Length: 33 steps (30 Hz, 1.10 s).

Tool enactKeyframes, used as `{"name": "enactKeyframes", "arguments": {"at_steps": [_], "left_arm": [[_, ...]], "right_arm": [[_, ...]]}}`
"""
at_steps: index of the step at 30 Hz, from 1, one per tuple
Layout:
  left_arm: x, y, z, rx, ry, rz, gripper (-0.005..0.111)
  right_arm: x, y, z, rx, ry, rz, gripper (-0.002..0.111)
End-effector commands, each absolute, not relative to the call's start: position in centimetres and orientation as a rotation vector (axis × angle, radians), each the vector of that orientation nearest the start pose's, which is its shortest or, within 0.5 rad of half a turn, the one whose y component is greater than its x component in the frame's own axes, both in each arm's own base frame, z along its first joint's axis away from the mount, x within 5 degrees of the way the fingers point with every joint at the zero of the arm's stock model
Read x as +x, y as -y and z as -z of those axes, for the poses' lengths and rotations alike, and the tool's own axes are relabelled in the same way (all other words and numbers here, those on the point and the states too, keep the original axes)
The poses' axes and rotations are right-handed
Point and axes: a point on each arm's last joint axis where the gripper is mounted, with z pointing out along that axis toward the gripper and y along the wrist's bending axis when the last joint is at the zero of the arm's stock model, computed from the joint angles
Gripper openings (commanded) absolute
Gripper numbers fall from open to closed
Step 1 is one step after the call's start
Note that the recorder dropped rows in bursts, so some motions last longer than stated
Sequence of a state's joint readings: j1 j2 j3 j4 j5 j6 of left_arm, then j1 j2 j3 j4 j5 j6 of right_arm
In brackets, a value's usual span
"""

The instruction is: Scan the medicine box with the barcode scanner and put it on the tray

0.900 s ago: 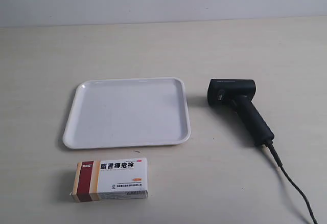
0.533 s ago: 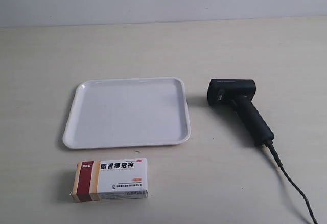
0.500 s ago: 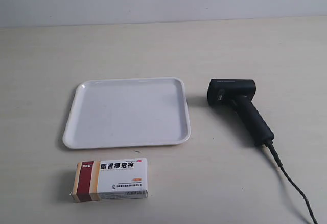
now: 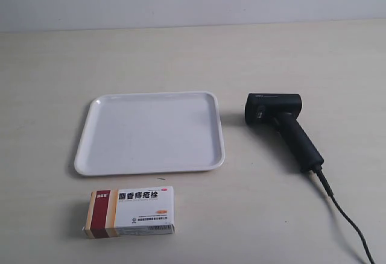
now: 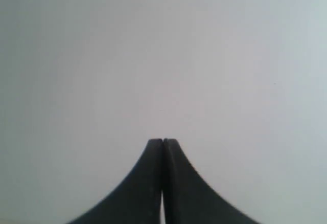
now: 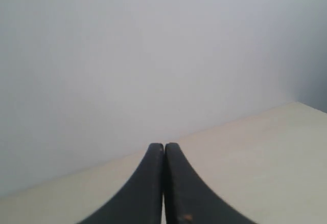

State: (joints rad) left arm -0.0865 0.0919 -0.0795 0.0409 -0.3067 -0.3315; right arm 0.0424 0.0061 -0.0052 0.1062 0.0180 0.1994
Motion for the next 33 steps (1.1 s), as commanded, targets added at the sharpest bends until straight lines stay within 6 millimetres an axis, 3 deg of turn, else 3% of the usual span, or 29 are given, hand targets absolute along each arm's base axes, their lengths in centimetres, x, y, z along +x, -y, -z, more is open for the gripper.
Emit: {"name": "enactKeyframes", "arguments": {"at_steps": [1,4,7,11,15,18,20,26,33], "left_arm": [[8.5,0.8,-28.1,-0.091,-1.343,0.276,0.0],[12.1,1.4,-27.0,-0.004,-1.572,0.201,0.0],[15.2,2.7,-24.9,0.156,-1.788,0.187,0.0],[17.9,7.2,-22.2,0.602,-1.933,0.362,0.0],[18.1,11.8,-20.9,1.219,-1.917,0.678,0.0],[18.5,13.2,-20.0,1.279,-1.931,0.807,0.001],[18.5,13.8,-19.0,1.34,-1.936,0.808,0.008],[17.7,16.0,-16.3,1.498,-1.952,0.818,0.047],[17.6,16.4,-15.7,1.622,-1.856,0.751,0.072]], "right_arm": [[5.5,0.0,-22.3,0.31,-1.35,-0.397,0.0],[5.3,0.1,-22.9,0.302,-1.285,-0.391,0.0],[5.4,0.0,-22.5,0.268,-1.338,-0.358,0.0],[5.5,-0.1,-23.3,0.247,-1.38,-0.337,0.0],[6.1,-0.1,-23.1,0.255,-1.447,-0.329,0.0],[6.6,-0.2,-22.9,0.262,-1.481,-0.325,0.0],[6.8,-0.2,-22.9,0.265,-1.497,-0.322,0.0],[7.0,-0.1,-22.8,0.268,-1.505,-0.32,0.0],[7.0,-0.1,-22.8,0.268,-1.505,-0.32,0.0]]}}
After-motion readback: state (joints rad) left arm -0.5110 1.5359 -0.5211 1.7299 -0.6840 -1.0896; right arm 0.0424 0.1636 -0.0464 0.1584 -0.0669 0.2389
